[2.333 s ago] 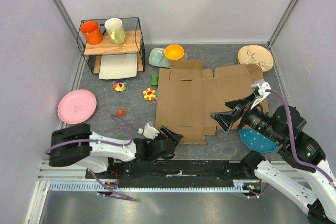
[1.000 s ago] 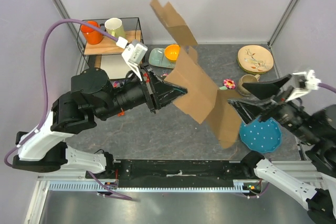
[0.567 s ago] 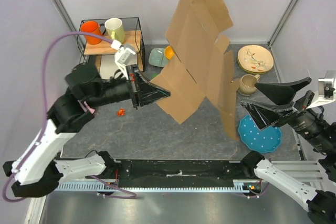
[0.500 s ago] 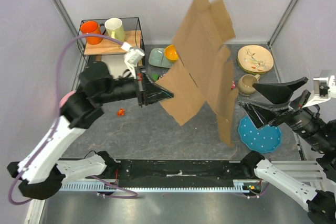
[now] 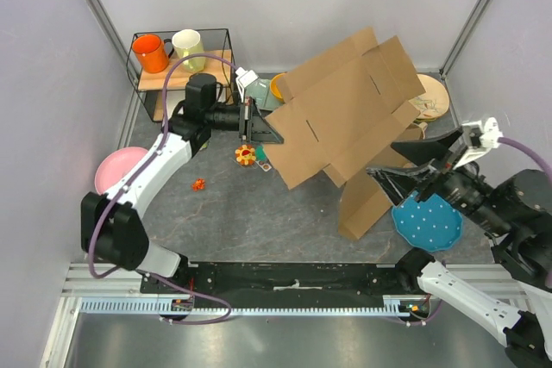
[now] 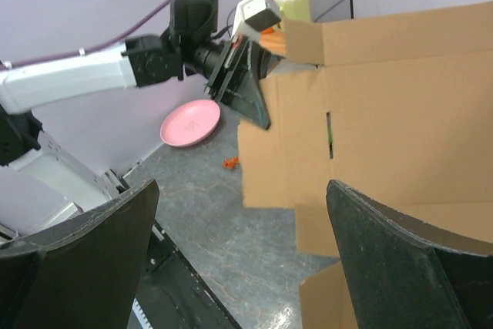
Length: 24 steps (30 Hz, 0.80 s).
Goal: Fold the paper box
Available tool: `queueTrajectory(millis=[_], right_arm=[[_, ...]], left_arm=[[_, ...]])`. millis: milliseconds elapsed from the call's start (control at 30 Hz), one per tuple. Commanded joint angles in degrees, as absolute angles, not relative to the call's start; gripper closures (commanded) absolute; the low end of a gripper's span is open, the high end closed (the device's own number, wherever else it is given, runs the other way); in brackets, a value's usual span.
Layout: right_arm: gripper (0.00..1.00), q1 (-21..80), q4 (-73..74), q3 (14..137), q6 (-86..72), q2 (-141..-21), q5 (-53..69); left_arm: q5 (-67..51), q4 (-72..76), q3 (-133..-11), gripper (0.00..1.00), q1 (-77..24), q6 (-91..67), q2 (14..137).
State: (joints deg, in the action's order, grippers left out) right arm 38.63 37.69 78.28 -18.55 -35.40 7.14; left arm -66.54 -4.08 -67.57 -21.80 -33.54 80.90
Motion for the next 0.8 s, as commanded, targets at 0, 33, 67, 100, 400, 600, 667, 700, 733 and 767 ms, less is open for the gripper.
queueTrajectory(millis=[0,33,67,100,400,600,667,700,733,767], right_arm=[[0.02,38.67,35.16,73.58,-18.10,-36.47,7.82],[0.02,38.67,34.46,72.61,-18.37,-36.39,7.65],[0.02,38.67,34.11,71.73,-18.46,-36.30,7.56],[0.02,38.67,33.75,70.07,-18.63,-36.30,7.21],[0.02,38.67,32.61,65.92,-18.28,-37.09,6.33],[0.02,38.76,32.08,65.31,-18.10,-37.97,6.24],[0.02,38.67,31.73,64.43,-18.02,-37.97,6.24],[0.02,38.67,31.47,64.08,-18.19,-38.14,6.15],[0.02,38.67,31.29,63.81,-18.28,-38.14,6.07],[0.02,38.67,31.03,63.20,-18.37,-38.06,6.15]], left_arm=[[-66.91,-19.91,-76.01,0.90,-20.04,-19.38,86.21],[-65.75,-23.08,-79.07,0.89,-19.52,-16.90,88.83],[-64.00,-25.99,-80.49,0.87,-19.42,-14.53,90.16],[-58.68,-32.19,-81.99,0.85,-19.34,-10.24,91.48],[-23.05,-39.65,-88.51,0.31,-17.06,-11.15,97.30],[-12.14,-31.30,-78.07,0.07,-13.36,-19.33,84.57],[-13.52,-27.61,-74.46,0.06,-13.36,-23.70,80.88],[-14.41,-25.77,-69.48,0.04,-13.45,-26.08,77.03],[-15.81,-23.14,-65.69,0.01,-13.80,-29.06,74.30],[-18.60,-15.11,-61.57,0.00,-14.49,-35.10,71.83]])
